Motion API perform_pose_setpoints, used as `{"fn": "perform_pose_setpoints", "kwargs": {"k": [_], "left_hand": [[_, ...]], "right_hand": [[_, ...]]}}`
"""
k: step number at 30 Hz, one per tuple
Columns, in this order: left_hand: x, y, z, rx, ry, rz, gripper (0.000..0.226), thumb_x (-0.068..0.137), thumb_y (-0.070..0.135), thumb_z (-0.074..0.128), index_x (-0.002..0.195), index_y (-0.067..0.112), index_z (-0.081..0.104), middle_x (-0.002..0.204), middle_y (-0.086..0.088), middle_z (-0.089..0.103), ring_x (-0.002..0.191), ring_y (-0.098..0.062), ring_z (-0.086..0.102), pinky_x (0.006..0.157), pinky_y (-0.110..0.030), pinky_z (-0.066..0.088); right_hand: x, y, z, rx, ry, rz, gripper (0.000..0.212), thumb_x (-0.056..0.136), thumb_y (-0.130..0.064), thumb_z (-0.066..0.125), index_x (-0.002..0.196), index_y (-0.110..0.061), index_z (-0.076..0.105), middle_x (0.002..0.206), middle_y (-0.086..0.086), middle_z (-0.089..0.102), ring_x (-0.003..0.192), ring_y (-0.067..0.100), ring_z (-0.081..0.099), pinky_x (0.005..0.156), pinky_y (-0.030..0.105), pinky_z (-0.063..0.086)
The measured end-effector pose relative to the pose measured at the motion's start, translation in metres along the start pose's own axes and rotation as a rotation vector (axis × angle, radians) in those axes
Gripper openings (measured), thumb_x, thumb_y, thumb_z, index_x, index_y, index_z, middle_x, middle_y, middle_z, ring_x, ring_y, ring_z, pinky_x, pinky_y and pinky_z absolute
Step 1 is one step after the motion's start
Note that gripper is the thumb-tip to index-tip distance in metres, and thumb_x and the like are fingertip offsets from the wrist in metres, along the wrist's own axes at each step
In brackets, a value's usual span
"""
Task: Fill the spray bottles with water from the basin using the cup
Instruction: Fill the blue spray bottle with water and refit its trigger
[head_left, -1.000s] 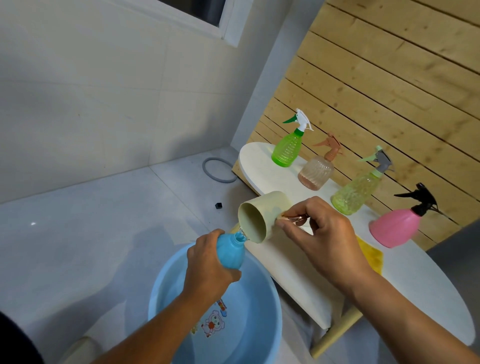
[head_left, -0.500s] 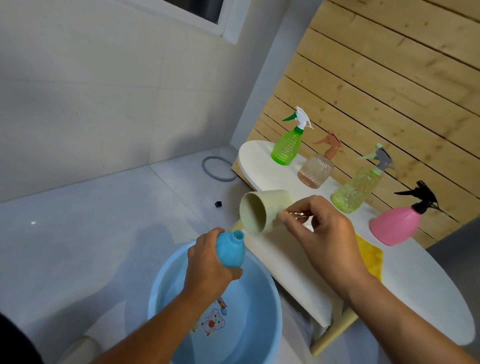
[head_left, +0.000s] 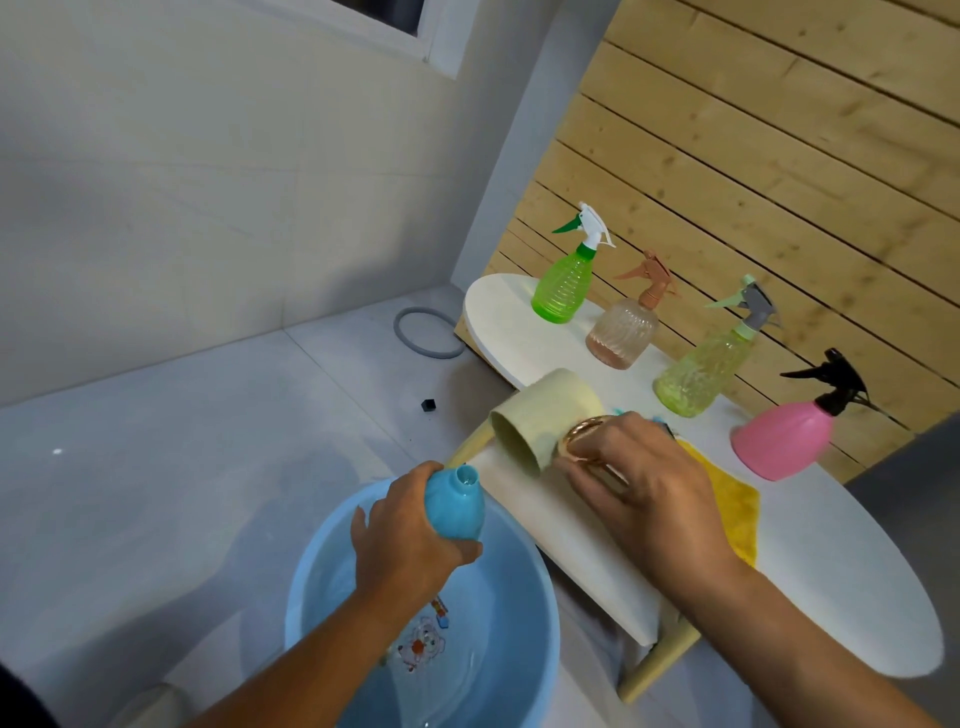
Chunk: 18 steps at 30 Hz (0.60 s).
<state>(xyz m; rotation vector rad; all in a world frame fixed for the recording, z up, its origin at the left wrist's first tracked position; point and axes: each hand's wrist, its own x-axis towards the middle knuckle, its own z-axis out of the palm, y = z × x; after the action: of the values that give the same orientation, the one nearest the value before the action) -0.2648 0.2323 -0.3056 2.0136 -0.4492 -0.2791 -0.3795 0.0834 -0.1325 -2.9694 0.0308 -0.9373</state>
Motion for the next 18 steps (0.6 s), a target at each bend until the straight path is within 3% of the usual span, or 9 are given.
{"fn": "perform_pose_setpoints", "kwargs": {"k": [3,7,9,11,13,16,18], "left_hand": [[0.0,-0.001,0.002,-0.004,-0.008,-0.005,0.091,0.056,0.058,0.093,0.132,0.046,0.044,0.112,0.024,0.052,0.1,-0.01,0.048,0.11,-0.055,0.042],[0.0,0.002,0.001,0.008,-0.008,-0.003,0.091,0.057,0.056,0.093,0.133,0.045,0.045,0.111,0.024,0.051,0.099,-0.009,0.046,0.112,-0.056,0.04],[0.0,0.003,0.0,0.009,-0.002,0.003,0.091,0.057,0.056,0.093,0.133,0.045,0.045,0.112,0.025,0.051,0.099,-0.009,0.047,0.11,-0.055,0.041],[0.0,0.005,0.0,0.011,0.0,0.007,0.091,0.054,0.058,0.092,0.132,0.045,0.045,0.113,0.025,0.05,0.099,-0.01,0.049,0.107,-0.053,0.044],[0.001,0.006,-0.001,0.001,0.011,0.015,0.092,0.05,0.059,0.089,0.13,0.046,0.046,0.113,0.025,0.051,0.099,-0.012,0.053,0.103,-0.051,0.047],[0.005,0.009,-0.001,-0.018,0.028,0.02,0.092,0.047,0.057,0.088,0.128,0.047,0.047,0.113,0.024,0.052,0.098,-0.013,0.055,0.098,-0.047,0.049],[0.008,0.011,-0.001,-0.025,0.031,0.033,0.092,0.046,0.056,0.089,0.127,0.048,0.047,0.115,0.023,0.054,0.097,-0.012,0.055,0.095,-0.044,0.051]], "right_hand": [[-0.003,0.001,0.001,-0.157,-0.035,-0.246,0.015,0.097,-0.025,0.066,0.089,-0.014,0.073,0.086,0.002,0.065,0.074,0.028,0.06,0.059,0.039,0.049],[-0.003,0.002,0.004,-0.158,-0.028,-0.243,0.015,0.097,-0.024,0.067,0.089,-0.013,0.072,0.085,0.004,0.064,0.073,0.031,0.06,0.061,0.041,0.048],[-0.001,0.003,0.007,-0.067,-0.009,-0.084,0.012,0.096,-0.026,0.07,0.091,-0.015,0.071,0.087,-0.001,0.064,0.077,0.024,0.061,0.065,0.039,0.05],[0.005,0.0,0.008,0.142,0.015,0.223,0.008,0.092,-0.026,0.075,0.092,-0.021,0.069,0.087,-0.009,0.065,0.079,0.008,0.06,0.07,0.027,0.048],[0.014,0.003,0.011,0.367,0.075,0.524,0.009,0.09,-0.028,0.076,0.09,-0.025,0.067,0.083,-0.012,0.067,0.074,0.004,0.058,0.068,0.017,0.042],[0.034,0.018,0.023,0.653,0.223,0.795,0.012,0.093,-0.028,0.073,0.091,-0.018,0.067,0.08,-0.011,0.071,0.073,0.003,0.066,0.069,0.023,0.049],[0.047,0.034,0.035,0.749,0.26,0.949,0.017,0.095,-0.031,0.071,0.086,-0.018,0.066,0.073,-0.011,0.064,0.064,0.007,0.061,0.061,0.025,0.047]]}}
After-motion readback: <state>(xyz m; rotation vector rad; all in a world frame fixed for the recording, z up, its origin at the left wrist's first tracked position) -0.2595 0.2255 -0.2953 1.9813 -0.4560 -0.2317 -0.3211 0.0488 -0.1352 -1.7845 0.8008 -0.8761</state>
